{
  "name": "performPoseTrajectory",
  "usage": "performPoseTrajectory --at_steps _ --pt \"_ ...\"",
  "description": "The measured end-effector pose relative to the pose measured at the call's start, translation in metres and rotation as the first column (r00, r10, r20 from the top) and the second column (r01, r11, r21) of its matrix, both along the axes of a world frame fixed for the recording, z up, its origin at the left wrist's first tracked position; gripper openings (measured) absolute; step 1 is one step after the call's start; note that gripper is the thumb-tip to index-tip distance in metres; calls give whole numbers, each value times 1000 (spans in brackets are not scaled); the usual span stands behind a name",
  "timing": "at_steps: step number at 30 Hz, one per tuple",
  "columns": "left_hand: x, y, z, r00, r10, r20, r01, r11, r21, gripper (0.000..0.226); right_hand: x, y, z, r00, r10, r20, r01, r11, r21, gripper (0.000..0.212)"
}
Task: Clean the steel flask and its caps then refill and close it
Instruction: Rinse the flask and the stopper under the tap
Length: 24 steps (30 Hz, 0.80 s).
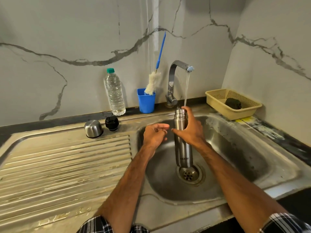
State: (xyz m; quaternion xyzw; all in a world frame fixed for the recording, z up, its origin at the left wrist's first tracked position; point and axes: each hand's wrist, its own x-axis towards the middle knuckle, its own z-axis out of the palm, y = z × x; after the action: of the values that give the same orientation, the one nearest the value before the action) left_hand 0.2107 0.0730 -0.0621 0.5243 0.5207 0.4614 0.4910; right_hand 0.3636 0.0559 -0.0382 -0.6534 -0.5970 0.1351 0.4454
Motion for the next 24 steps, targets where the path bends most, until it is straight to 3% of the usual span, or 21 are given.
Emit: performPoseTrajectory --at_steps 4,8,10,12,14,17,20,22,24 --pt "-6 -1 2 999 -3 -50 5 1000 27 30 0 2 7 998 -31 -60 38 993 112 106" --pt "-5 -7 7 985 -80 -153 82 997 5 15 0 1 -4 998 57 -33 -60 994 -94 102" --pt "-8 -11 13 964 -195 -183 174 977 -124 22 6 3 -6 963 -41 -266 -7 985 -175 101" --pt "-17 -13 18 938 -331 -103 296 919 -260 42 17 4 -3 788 -180 -589 -7 954 -300 93" --pt "-29 -10 21 923 -381 57 380 875 -301 57 26 -1 -2 602 -279 -748 -117 896 -428 77" --pt "-45 -3 24 887 -315 339 408 877 -254 68 30 -3 -1 352 -359 -865 -160 887 -433 57" --pt "-49 -1 29 782 -222 582 411 886 -215 67 23 -3 1 65 -362 -930 -271 891 -365 50" --pt "-47 -3 33 726 -226 650 431 885 -173 66 17 -1 0 -50 -366 -929 -345 879 -328 48" --pt "-43 -6 36 710 -232 665 429 891 -147 63 14 0 -1 -98 -376 -922 -362 876 -319 48"
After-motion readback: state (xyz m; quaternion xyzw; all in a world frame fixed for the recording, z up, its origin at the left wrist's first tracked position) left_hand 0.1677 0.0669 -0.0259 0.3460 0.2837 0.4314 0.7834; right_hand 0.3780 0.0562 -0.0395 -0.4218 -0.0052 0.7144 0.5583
